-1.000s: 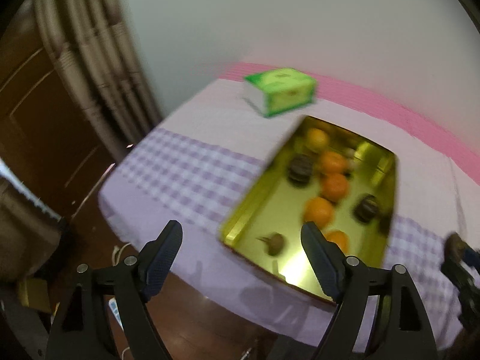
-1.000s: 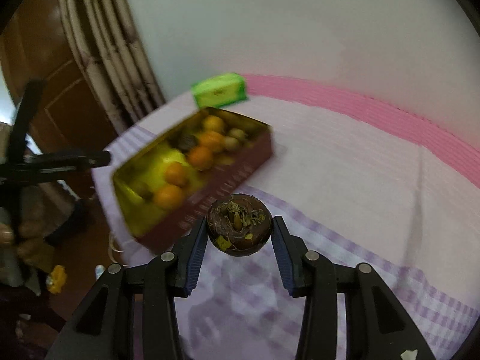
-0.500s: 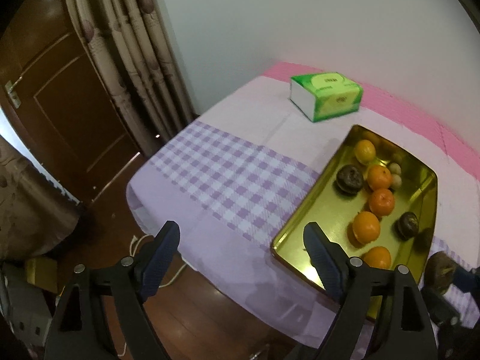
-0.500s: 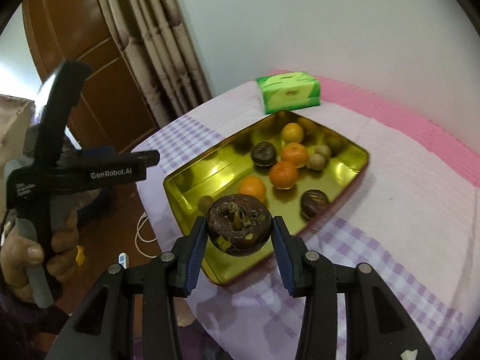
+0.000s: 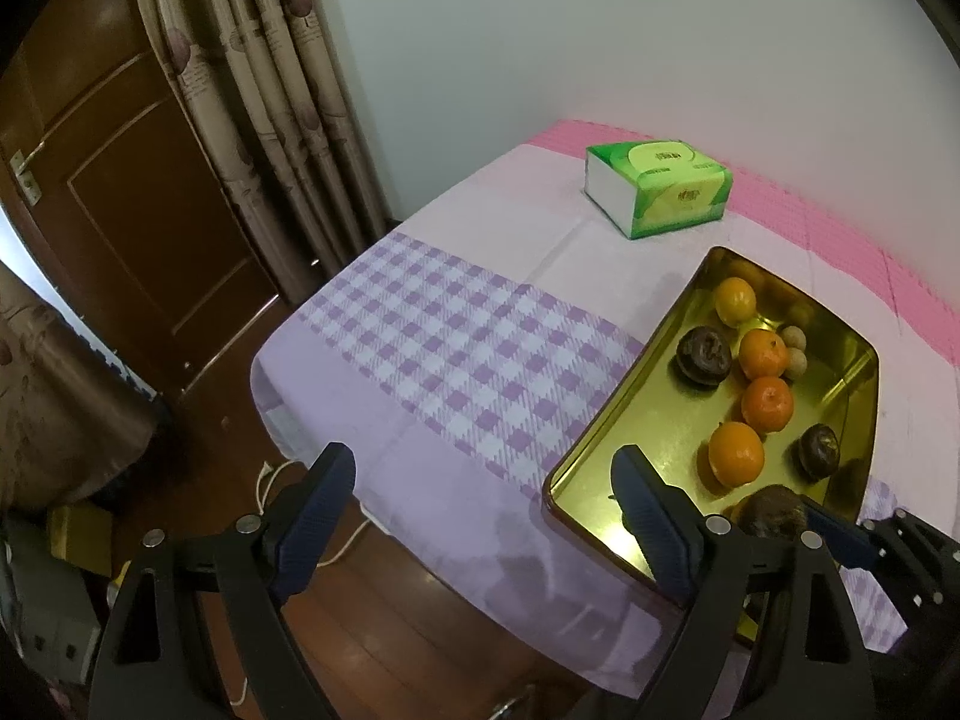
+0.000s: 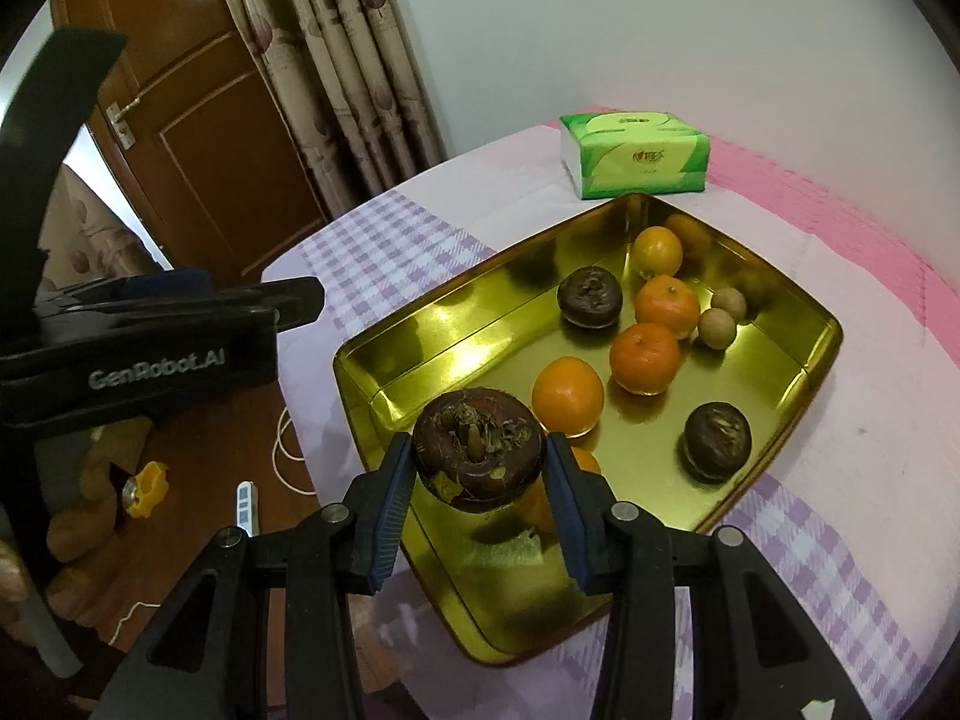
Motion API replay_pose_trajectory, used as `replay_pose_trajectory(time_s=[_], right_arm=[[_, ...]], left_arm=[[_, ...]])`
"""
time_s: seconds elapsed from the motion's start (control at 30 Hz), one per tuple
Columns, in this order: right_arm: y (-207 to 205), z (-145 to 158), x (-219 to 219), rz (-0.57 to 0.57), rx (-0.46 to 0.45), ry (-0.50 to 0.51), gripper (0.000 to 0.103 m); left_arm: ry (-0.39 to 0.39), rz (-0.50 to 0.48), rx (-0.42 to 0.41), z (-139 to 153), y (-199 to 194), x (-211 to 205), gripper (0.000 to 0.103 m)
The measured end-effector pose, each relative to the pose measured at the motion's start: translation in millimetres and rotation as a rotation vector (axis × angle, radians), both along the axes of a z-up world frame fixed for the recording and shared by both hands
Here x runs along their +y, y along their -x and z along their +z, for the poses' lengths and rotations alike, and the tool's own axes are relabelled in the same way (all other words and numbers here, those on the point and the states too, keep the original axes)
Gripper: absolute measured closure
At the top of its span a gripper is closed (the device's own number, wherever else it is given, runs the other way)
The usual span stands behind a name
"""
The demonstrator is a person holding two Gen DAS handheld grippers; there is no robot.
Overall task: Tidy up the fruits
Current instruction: 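Carry the dark brown fruit in the right gripper over the gold tin, then lower the dark brown fruit into the tin and open the right gripper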
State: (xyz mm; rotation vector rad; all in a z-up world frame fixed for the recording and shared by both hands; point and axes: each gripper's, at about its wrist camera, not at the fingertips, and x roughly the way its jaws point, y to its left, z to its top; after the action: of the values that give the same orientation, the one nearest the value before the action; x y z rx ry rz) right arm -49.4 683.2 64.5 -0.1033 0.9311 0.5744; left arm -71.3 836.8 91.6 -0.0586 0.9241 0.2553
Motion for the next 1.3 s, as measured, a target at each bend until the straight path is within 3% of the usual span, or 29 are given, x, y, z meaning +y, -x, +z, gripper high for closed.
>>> replay_pose_trajectory(time_s=[0.27,1.3], right_arm=[[-8.1,-15.1,5.6,0.004,0.029,0.022,0.062],[-15.8,-15.4,9.1,0.004,0.025,-0.013,0.061]], left_arm=[[0.0,-0.009,0.003,-1.0,-0.9,-3.0,0.015],[0.029,-0.051,0.025,-10.3,-7.3,-7.1,0.015]])
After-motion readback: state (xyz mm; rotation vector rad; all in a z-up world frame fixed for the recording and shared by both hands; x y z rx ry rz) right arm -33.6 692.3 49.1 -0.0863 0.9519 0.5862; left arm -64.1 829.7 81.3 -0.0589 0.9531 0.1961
